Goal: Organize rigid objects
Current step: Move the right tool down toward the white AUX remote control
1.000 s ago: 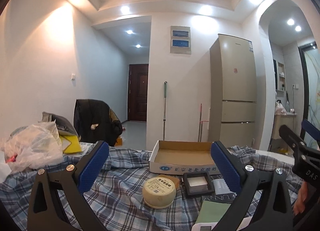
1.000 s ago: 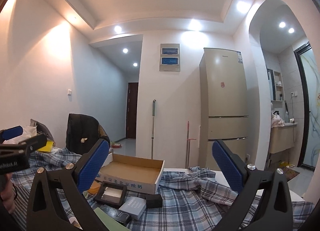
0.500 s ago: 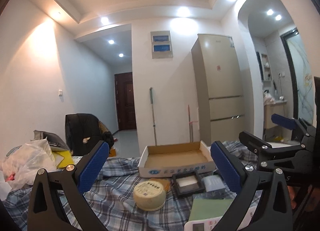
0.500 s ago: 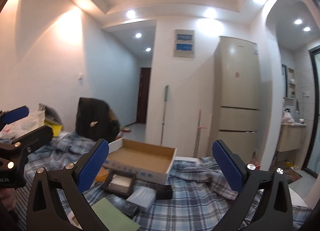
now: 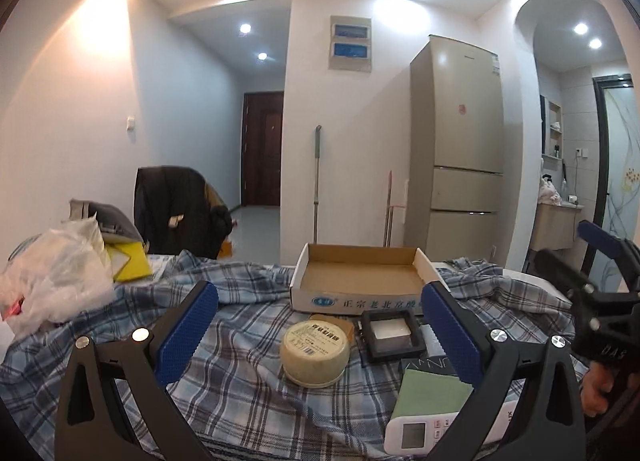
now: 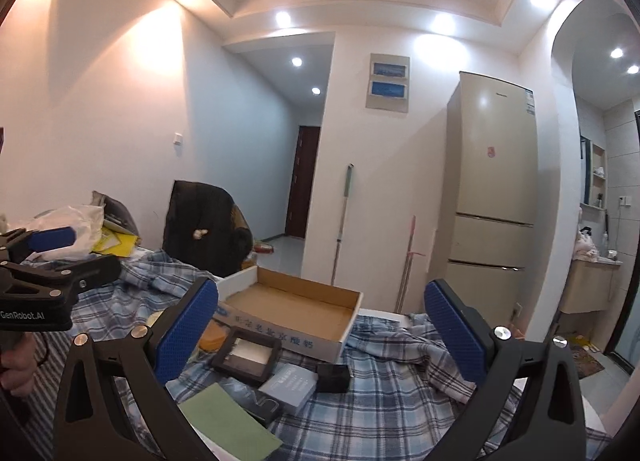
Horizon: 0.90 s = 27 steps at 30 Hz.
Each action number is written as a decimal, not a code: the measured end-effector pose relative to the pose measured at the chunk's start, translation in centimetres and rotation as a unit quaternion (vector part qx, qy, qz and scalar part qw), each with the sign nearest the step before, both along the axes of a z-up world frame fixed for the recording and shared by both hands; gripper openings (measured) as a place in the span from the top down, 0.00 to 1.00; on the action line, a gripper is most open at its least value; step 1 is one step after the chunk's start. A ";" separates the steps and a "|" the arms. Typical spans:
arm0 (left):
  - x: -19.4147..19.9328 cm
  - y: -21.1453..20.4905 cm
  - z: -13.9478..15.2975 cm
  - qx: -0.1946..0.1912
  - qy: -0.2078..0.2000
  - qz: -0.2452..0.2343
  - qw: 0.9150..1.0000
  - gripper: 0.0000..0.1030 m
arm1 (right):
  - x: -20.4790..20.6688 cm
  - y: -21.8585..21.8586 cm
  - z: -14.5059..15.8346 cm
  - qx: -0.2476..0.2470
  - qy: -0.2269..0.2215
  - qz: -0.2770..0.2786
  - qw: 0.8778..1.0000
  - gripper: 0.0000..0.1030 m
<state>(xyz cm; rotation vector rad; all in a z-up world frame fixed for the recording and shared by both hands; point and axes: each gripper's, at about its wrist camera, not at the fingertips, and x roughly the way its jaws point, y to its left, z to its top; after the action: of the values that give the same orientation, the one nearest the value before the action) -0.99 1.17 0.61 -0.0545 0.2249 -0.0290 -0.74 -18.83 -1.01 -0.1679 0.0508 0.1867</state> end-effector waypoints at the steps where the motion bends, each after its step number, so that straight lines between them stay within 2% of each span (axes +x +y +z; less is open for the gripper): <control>1: 0.0 0.2 0.1 -0.004 -0.002 0.000 1.000 0.00 | 0.1 -0.1 0.3 0.002 0.001 -0.007 1.000 0.00; 3: -0.1 0.4 0.3 -0.010 -0.007 0.004 1.000 0.00 | 0.0 -0.7 1.4 0.007 0.003 -0.017 1.000 0.00; 6: 0.6 0.1 1.0 -0.003 0.020 -0.013 1.000 0.00 | -0.1 -1.4 3.5 0.006 0.019 -0.020 1.000 0.00; 9: 1.0 -0.2 1.6 -0.001 0.030 -0.022 0.999 0.00 | 0.0 -1.7 4.6 -0.001 0.035 -0.087 0.996 0.00; 10: 1.1 -0.5 1.9 0.004 0.033 -0.021 0.999 0.00 | 0.3 -1.9 4.8 0.004 0.045 -0.108 0.993 0.00; 12: 1.4 -0.9 2.7 0.008 0.043 -0.023 0.999 0.00 | 0.8 -2.8 5.2 0.038 0.059 -0.100 0.993 0.00; 14: 0.6 -0.5 3.8 -0.029 0.009 -0.038 0.999 0.00 | 1.3 -3.5 5.6 0.070 0.064 -0.090 0.991 0.00; 16: 0.4 -0.2 4.5 -0.038 -0.007 -0.019 0.999 0.00 | 1.7 -3.8 6.0 0.088 0.063 -0.088 0.990 0.00; 18: 0.5 0.0 5.0 -0.035 -0.013 -0.021 0.999 0.00 | 1.7 -4.0 5.9 0.096 0.063 -0.087 0.990 0.00; 20: 0.5 0.4 5.0 -0.053 -0.027 -0.044 0.997 0.00 | 1.5 -4.1 5.5 0.094 0.065 -0.080 0.990 0.00; 22: 0.7 0.5 4.3 -0.065 -0.026 -0.040 0.997 0.00 | 1.2 -4.0 4.7 0.090 0.059 -0.074 0.991 0.00; 24: 1.2 -0.4 3.4 -0.041 -0.006 -0.032 0.999 0.00 | 0.9 -3.6 3.7 0.082 0.055 -0.072 0.992 0.00; 27: 1.5 -1.6 1.1 -0.015 0.018 -0.051 0.998 0.00 | 1.4 -3.5 2.2 0.077 0.070 -0.059 0.993 0.00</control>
<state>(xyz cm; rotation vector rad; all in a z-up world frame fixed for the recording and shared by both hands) 0.53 -0.40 1.67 -0.0731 0.2627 -0.1326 0.62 -22.29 1.16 0.0033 0.1858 0.0827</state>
